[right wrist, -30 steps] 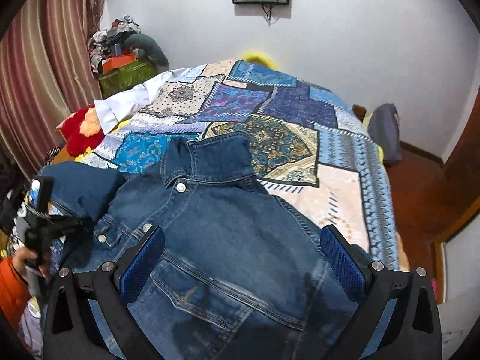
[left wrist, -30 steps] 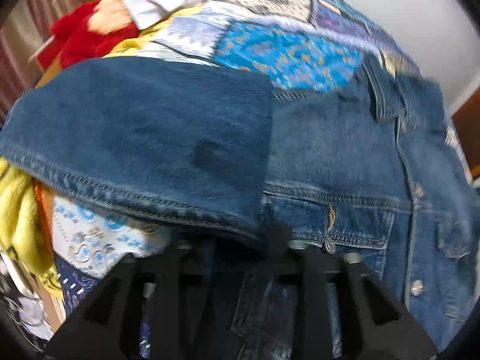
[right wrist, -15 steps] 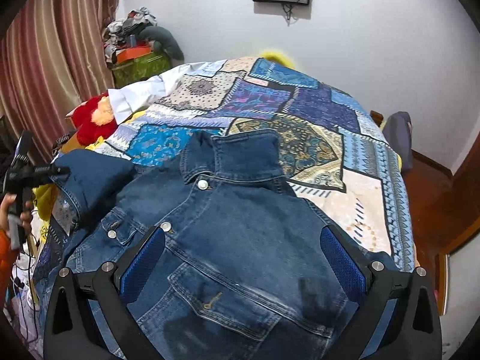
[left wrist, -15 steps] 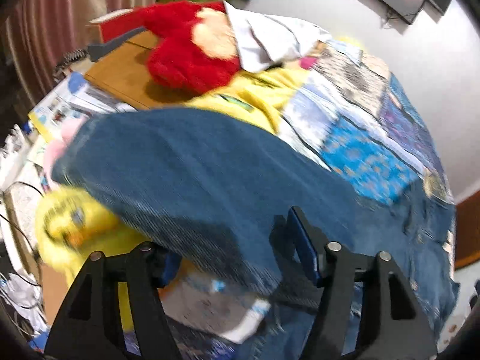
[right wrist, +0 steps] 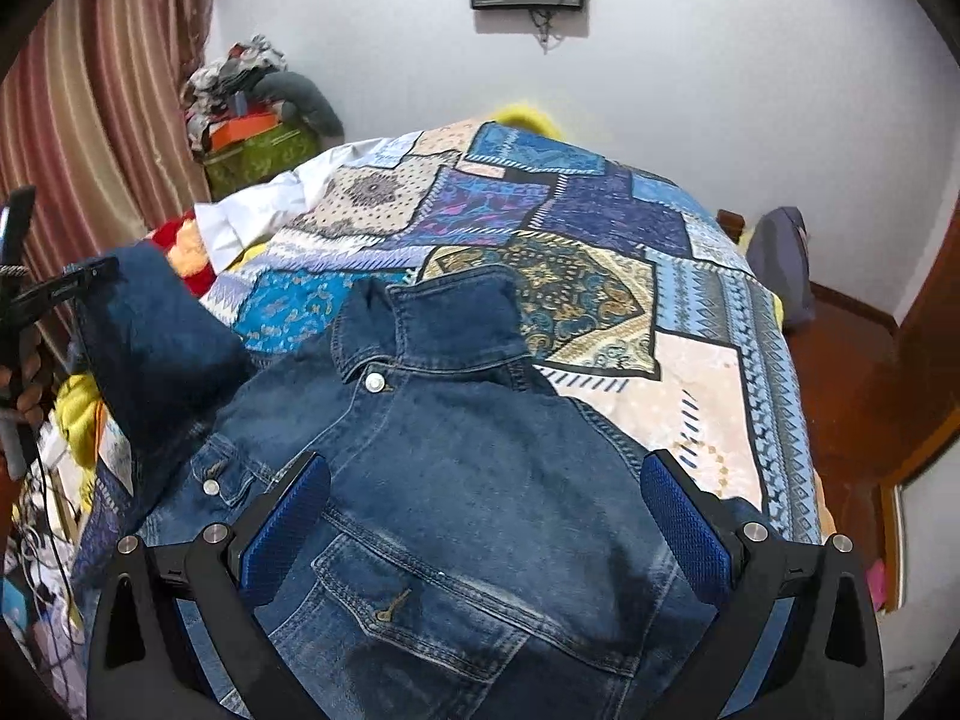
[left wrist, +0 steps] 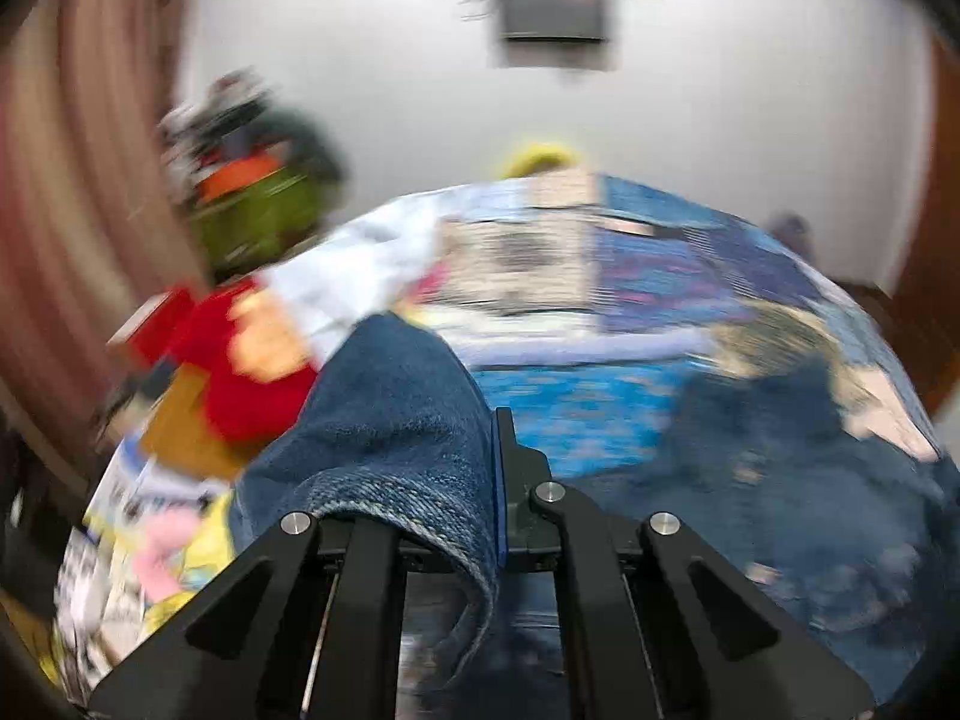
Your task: Fold large clothes
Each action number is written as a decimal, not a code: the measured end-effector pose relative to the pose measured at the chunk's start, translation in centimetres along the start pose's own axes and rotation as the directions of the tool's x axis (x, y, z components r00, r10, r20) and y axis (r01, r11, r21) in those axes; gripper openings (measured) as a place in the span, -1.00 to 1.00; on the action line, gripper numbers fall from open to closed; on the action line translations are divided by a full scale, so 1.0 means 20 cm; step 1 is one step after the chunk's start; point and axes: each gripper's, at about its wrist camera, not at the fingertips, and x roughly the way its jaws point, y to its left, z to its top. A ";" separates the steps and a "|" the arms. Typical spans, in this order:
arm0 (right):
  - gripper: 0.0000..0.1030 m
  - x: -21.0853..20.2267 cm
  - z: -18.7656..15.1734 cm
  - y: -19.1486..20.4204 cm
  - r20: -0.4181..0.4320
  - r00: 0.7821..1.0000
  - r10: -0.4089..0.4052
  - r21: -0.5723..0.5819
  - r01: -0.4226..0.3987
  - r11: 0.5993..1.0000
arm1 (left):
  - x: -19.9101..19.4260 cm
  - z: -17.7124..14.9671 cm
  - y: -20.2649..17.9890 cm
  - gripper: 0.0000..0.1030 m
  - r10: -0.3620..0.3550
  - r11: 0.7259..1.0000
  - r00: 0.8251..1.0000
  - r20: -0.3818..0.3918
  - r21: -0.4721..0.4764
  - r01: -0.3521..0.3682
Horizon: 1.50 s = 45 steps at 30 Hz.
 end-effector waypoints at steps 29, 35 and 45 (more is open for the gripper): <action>1.00 -0.13 -0.08 -0.06 0.007 1.000 -0.009 0.029 0.009 1.000 | 0.38 -0.44 0.16 0.51 -0.384 0.902 0.852 -0.356 -0.342 0.263; 1.00 -0.10 -0.07 -0.02 0.003 1.000 -0.029 -0.002 0.029 1.000 | 0.68 -0.60 0.27 0.51 -0.560 0.740 0.749 -0.355 -0.621 0.259; 1.00 -0.09 -0.10 -0.11 -0.016 0.999 -0.050 0.035 0.051 0.998 | 0.75 -0.48 0.11 -0.67 -0.390 0.856 0.820 -0.420 -0.494 0.154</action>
